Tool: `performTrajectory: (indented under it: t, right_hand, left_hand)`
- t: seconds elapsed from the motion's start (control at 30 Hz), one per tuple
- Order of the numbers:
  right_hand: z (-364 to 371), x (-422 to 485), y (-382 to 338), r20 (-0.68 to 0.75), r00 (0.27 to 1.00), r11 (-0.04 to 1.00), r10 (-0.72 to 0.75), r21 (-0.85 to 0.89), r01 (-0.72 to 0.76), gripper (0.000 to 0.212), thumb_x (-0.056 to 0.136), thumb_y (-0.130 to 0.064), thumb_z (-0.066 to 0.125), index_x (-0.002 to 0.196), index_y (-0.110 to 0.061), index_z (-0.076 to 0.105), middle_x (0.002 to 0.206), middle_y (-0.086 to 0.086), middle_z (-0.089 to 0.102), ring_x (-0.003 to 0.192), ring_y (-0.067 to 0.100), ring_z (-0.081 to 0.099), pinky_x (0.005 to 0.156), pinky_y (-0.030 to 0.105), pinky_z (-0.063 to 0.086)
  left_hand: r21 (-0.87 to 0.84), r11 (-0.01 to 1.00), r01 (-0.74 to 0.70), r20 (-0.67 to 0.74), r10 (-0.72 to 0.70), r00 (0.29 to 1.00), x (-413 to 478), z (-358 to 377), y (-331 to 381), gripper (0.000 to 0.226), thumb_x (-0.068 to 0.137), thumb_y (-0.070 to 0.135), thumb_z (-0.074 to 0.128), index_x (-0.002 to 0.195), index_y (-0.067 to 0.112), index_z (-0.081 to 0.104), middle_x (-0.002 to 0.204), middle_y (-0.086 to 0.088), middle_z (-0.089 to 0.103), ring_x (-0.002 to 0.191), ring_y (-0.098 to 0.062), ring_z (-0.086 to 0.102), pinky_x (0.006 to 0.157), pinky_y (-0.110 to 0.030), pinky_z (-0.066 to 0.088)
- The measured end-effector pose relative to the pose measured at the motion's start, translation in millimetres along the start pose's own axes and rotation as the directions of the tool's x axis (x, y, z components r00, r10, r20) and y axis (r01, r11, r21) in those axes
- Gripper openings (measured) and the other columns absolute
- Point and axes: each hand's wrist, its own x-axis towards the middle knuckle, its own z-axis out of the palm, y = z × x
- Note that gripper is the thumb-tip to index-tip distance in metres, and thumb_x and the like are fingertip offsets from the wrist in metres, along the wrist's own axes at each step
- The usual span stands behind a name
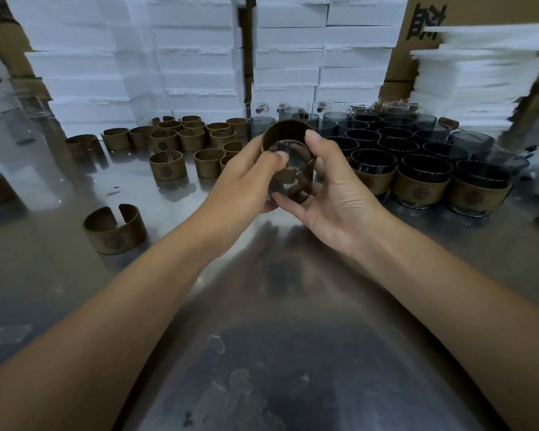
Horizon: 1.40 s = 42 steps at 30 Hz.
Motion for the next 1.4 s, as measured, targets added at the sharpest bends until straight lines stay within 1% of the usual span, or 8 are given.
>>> performTrajectory:
  t: [0.13,0.47,0.7,0.8,0.97,1.2,1.3,1.4]
  right_hand:
    - [0,1,1,0.025,0.999,1.0,-0.024,-0.009,0.025,0.027,0.078,-0.034,0.066,0.096,-0.015,0.067,0.078,0.001,0.075,0.079,0.012,0.072,0.068,0.027,0.057]
    - [-4,3,2,0.004,0.998,0.998,-0.056,0.008,0.056,0.017,0.087,-0.028,0.063,0.094,-0.013,0.066,0.079,0.003,0.075,0.082,0.016,0.073,0.071,0.031,0.058]
    - [-6,3,3,-0.022,0.998,0.998,-0.058,-0.013,0.057,0.022,0.077,-0.033,0.069,0.092,-0.017,0.069,0.081,0.004,0.075,0.081,0.019,0.073,0.065,0.031,0.058]
    - [-6,3,3,-0.038,0.998,0.998,-0.054,-0.036,0.053,0.026,0.071,-0.035,0.072,0.091,-0.018,0.07,0.084,0.006,0.075,0.084,0.022,0.073,0.065,0.033,0.058]
    - [-6,5,2,-0.077,0.996,0.998,-0.043,-0.049,0.04,0.014,0.081,-0.034,0.068,0.084,-0.021,0.071,0.088,0.008,0.075,0.082,0.021,0.073,0.062,0.034,0.057]
    - [-1,2,1,-0.068,0.998,1.0,-0.011,-0.022,0.009,0.035,0.073,-0.037,0.071,0.101,-0.016,0.066,0.089,0.005,0.075,0.083,0.018,0.073,0.062,0.03,0.057]
    - [1,0,-1,-0.074,0.997,1.0,-0.009,-0.009,0.008,0.054,0.061,-0.042,0.073,0.104,-0.011,0.065,0.092,0.007,0.075,0.089,0.019,0.072,0.064,0.029,0.057]
    - [0,-1,-2,-0.054,0.998,0.998,0.024,-0.061,-0.027,0.061,0.064,-0.053,0.065,0.109,-0.011,0.064,0.099,0.007,0.075,0.094,0.019,0.071,0.07,0.029,0.059]
  left_hand:
    - [0.018,1.0,-0.025,-0.006,0.025,1.0,1,-1,-5,0.03,0.098,0.015,0.039,0.124,0.023,0.051,0.115,-0.004,0.064,0.105,-0.017,0.065,0.082,-0.033,0.058]
    - [0.055,0.993,-0.105,-0.006,0.106,0.994,1,-4,-9,0.029,0.099,0.018,0.039,0.105,0.036,0.061,0.095,0.014,0.071,0.099,-0.01,0.067,0.075,-0.025,0.058]
    - [-0.033,0.998,-0.062,-0.065,0.06,0.996,1,-5,-8,0.027,0.099,0.018,0.041,0.1,0.024,0.067,0.098,-0.006,0.073,0.097,-0.024,0.069,0.081,-0.045,0.058]
    - [-0.072,0.996,-0.045,-0.11,0.037,0.993,1,-5,-8,0.025,0.099,0.018,0.044,0.101,0.019,0.069,0.096,-0.008,0.073,0.094,-0.026,0.07,0.078,-0.045,0.059]
    - [-0.192,0.981,-0.02,-0.157,-0.011,0.988,1,-4,-8,0.022,0.096,0.016,0.049,0.099,0.017,0.071,0.095,-0.013,0.073,0.088,-0.027,0.071,0.072,-0.043,0.06]
    - [-0.38,0.913,0.144,-0.009,-0.16,0.987,6,-11,-11,0.017,0.089,0.023,0.059,0.099,0.01,0.067,0.102,-0.013,0.073,0.103,-0.028,0.068,0.089,-0.042,0.055]
    - [-0.46,0.864,0.206,0.081,-0.19,0.978,6,-16,-14,0.033,0.075,0.032,0.067,0.099,0.008,0.066,0.1,-0.013,0.073,0.101,-0.024,0.069,0.087,-0.034,0.056]
    - [-0.481,0.853,0.202,0.09,-0.18,0.979,7,-20,-16,0.037,0.073,0.036,0.069,0.098,0.008,0.067,0.103,-0.012,0.073,0.102,-0.022,0.068,0.085,-0.029,0.056]
